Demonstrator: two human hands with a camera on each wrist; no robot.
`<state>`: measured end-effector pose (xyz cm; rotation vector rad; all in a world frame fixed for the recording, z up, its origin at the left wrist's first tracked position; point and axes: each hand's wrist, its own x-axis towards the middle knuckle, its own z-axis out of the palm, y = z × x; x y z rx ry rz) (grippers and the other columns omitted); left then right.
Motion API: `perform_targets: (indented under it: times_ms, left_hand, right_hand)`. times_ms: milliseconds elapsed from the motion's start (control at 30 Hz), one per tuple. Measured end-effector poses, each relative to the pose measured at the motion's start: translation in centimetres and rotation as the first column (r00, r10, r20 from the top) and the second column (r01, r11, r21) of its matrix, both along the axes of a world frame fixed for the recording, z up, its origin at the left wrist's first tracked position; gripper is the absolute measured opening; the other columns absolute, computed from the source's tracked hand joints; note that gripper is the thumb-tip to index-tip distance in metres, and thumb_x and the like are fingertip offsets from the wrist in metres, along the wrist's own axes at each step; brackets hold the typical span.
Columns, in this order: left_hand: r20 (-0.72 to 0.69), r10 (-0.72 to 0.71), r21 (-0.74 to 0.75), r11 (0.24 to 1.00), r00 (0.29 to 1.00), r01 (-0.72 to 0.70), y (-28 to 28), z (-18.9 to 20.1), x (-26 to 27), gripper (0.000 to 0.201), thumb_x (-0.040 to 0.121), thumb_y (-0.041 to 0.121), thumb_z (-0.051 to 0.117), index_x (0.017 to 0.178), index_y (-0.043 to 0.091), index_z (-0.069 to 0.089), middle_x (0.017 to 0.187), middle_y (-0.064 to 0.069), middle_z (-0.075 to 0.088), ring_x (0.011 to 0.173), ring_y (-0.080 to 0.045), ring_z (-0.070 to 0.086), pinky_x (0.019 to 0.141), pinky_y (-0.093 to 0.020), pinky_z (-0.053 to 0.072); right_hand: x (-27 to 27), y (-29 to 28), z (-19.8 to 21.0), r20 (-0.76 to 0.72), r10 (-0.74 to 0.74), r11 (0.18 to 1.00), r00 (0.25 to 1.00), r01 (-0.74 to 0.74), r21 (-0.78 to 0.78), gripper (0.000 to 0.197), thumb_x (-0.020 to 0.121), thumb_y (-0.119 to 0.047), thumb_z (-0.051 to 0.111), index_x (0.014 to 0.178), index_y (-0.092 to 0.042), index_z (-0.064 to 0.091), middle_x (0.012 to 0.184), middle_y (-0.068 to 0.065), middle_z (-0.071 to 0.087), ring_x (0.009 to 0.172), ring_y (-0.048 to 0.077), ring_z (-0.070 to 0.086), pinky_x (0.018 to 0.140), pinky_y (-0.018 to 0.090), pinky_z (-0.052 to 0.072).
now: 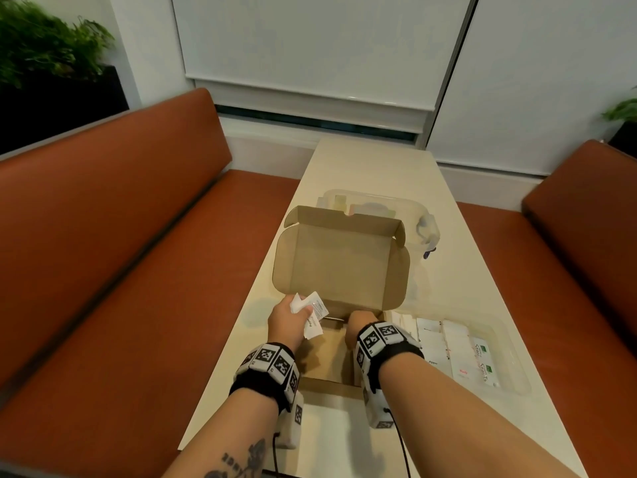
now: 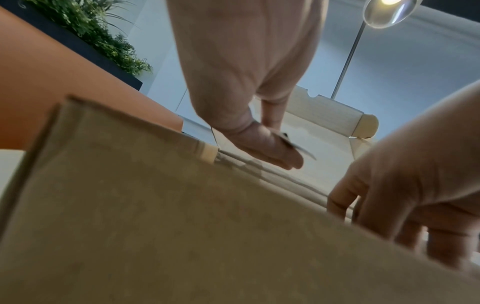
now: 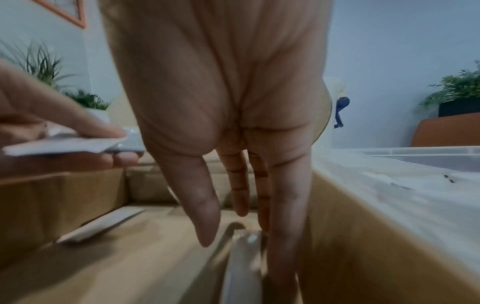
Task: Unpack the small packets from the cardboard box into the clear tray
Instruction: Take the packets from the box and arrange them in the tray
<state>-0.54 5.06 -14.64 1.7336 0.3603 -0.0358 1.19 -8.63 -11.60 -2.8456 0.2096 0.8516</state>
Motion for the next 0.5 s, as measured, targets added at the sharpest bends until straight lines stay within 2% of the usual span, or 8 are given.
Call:
perform_targets:
  times_ms: [133, 267, 400, 500]
  left_hand:
    - [0.007, -0.007, 0.01, 1.0, 1.0, 0.007, 0.2, -0.2, 0.1, 0.026, 0.09, 0.006, 0.059, 0.116, 0.005, 0.061, 0.111, -0.016, 0.067, 0.102, -0.032, 0.063, 0.093, -0.046, 0.05]
    - [0.004, -0.011, 0.003, 1.0, 1.0, 0.011, 0.5, -0.1, 0.1, 0.025, 0.09, 0.005, 0.058, 0.115, 0.003, 0.06, 0.112, -0.016, 0.066, 0.103, -0.032, 0.063, 0.093, -0.044, 0.05]
    - [-0.006, -0.021, 0.045, 0.999, 1.0, 0.021, 0.7, -0.3, 0.1, 0.027, 0.091, 0.008, 0.058, 0.118, 0.006, 0.06, 0.113, -0.014, 0.066, 0.102, -0.028, 0.062, 0.088, -0.034, 0.05]
    - [-0.021, -0.028, 0.055, 0.998, 0.999, 0.029, 0.8, -0.1, 0.1, 0.029, 0.091, 0.008, 0.057, 0.12, 0.006, 0.059, 0.115, -0.013, 0.065, 0.105, -0.028, 0.062, 0.092, -0.037, 0.05]
  right_hand:
    - [-0.3, 0.5, -1.5, 0.092, -0.063, 0.997, 0.994, 0.067, -0.043, 0.032, 0.099, -0.007, 0.041, 0.129, -0.002, 0.049, 0.136, 0.012, 0.052, 0.127, 0.024, 0.05, 0.101, 0.029, 0.039]
    - [-0.2, 0.5, -2.0, 0.104, -0.129, 0.992, 0.986, 0.127, 0.028, 0.036, 0.1, -0.007, 0.037, 0.135, 0.0, 0.037, 0.139, 0.016, 0.047, 0.129, 0.028, 0.046, 0.102, 0.032, 0.039]
    - [-0.4, 0.2, -2.3, 0.097, -0.151, 0.987, 0.984, 0.145, 0.065, 0.035, 0.099, -0.008, 0.035, 0.134, 0.0, 0.034, 0.138, 0.017, 0.046, 0.126, 0.028, 0.048, 0.1, 0.032, 0.039]
    - [-0.2, 0.2, -1.5, 0.084, -0.132, 0.989, 0.988, 0.125, 0.082, 0.036, 0.096, -0.008, 0.046, 0.131, -0.001, 0.04, 0.135, 0.015, 0.049, 0.123, 0.027, 0.051, 0.097, 0.03, 0.042]
